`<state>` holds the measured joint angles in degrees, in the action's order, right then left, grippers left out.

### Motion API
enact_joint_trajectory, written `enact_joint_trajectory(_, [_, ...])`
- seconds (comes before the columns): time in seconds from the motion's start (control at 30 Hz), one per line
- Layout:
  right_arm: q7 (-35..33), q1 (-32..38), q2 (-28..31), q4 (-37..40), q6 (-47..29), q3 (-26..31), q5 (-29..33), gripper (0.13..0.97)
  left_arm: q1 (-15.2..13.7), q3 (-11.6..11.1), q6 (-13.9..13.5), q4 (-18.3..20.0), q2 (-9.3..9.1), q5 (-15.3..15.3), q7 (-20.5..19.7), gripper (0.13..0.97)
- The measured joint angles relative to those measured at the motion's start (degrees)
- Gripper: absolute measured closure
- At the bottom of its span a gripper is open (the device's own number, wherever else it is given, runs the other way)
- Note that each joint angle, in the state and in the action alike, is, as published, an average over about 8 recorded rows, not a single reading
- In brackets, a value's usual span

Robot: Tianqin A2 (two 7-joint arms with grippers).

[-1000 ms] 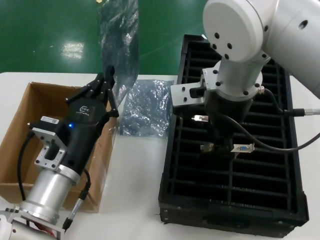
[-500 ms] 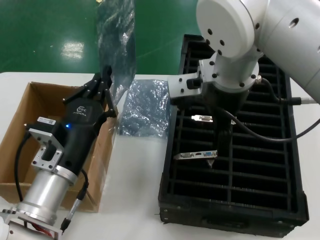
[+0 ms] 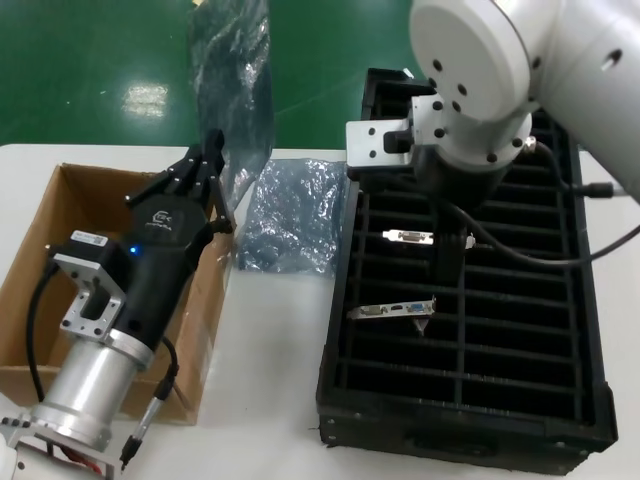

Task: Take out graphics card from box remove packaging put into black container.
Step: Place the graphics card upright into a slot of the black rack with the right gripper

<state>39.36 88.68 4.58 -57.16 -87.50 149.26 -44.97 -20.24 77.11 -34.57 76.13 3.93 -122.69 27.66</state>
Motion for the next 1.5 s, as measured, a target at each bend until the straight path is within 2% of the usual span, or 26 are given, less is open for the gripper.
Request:
enact_joint_trajectory(0.07, [0.8,-1.0,0.4,-0.7,0.4,-0.9,0.6,0.282,0.1,0.2,0.2,0.3,0.05,0.1,-0.4,0.957])
enact_joint_trajectory(0.37, [2.1,-6.4,0.7,-1.0,4.2,-4.7,1.9,0.319,0.6,0.6,0.7,1.1,0.27,0.5,-1.0,0.957])
enact_joint_trajectory(0.63, [2.4,-10.0,0.8,-0.7,7.6,-7.4,3.7,0.424,0.5,0.3,0.6,0.7,0.36,0.7,-0.5,0.957])
enact_joint_trajectory(0.77, [2.4,-11.2,0.9,-0.3,9.2,-8.3,5.2,0.424,0.5,0.3,0.6,0.5,0.3,0.7,-0.2,0.957])
enact_joint_trajectory(1.13, [2.0,-13.3,1.4,0.3,10.9,-10.6,7.9,0.64,0.2,-0.1,0.4,0.0,0.39,0.7,0.5,0.957])
enact_joint_trajectory(1.33, [3.9,-14.8,3.1,-4.1,7.6,-11.7,9.0,0.78,0.0,-0.3,0.3,-0.3,0.29,0.7,1.0,0.957])
enact_joint_trajectory(1.5, [6.2,-16.2,4.6,-8.8,4.4,-12.6,10.4,0.841,0.0,-0.2,0.4,-0.4,0.1,0.9,1.3,0.957])
